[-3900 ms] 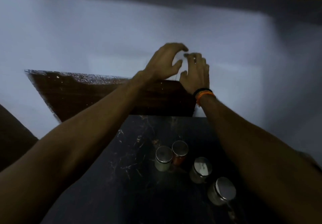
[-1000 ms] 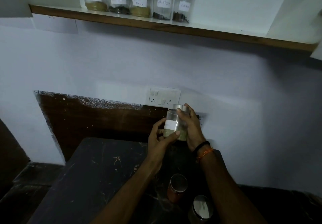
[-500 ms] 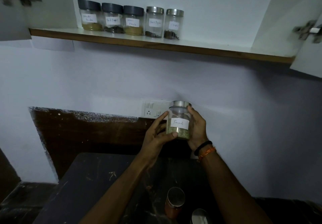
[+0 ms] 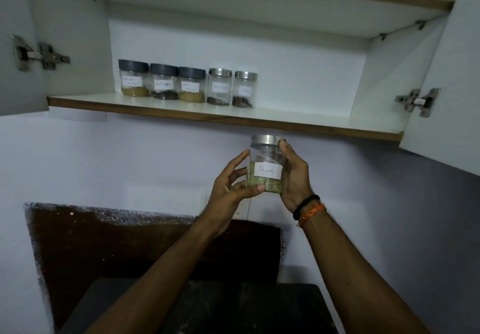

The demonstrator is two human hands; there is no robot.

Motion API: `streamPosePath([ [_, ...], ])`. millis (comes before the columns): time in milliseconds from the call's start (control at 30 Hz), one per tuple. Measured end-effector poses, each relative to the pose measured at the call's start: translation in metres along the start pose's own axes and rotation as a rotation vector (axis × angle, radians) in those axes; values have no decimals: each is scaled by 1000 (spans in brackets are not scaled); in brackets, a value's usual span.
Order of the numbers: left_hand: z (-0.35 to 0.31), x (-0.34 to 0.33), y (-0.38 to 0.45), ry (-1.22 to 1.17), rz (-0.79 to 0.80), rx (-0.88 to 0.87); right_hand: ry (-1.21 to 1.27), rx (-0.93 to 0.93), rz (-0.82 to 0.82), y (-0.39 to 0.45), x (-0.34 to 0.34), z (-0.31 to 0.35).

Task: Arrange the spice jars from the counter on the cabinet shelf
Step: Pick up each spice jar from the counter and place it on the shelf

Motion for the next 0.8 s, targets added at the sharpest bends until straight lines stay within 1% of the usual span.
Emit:
streamPosePath([
  [133, -26, -8, 32, 11, 26, -78, -16, 84, 31, 11, -15, 39],
  [367, -65, -18, 79, 29, 82, -211, -51, 184, 9, 31, -33, 92],
  [567, -80, -22, 107, 36, 130, -227, -25, 240, 14, 48, -36, 115],
  [800, -85, -30, 132, 133, 191, -168, 2, 287, 0, 60, -27, 124],
])
Point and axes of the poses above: each hand's wrist, its own y-axis towards the middle knuckle, its own x-axis out of the back of the hand, z = x × y, the point moved 8 cm from there along y, towards the middle knuckle, and after that the axes turned 8 degrees about -x, right-handed, at the moved point
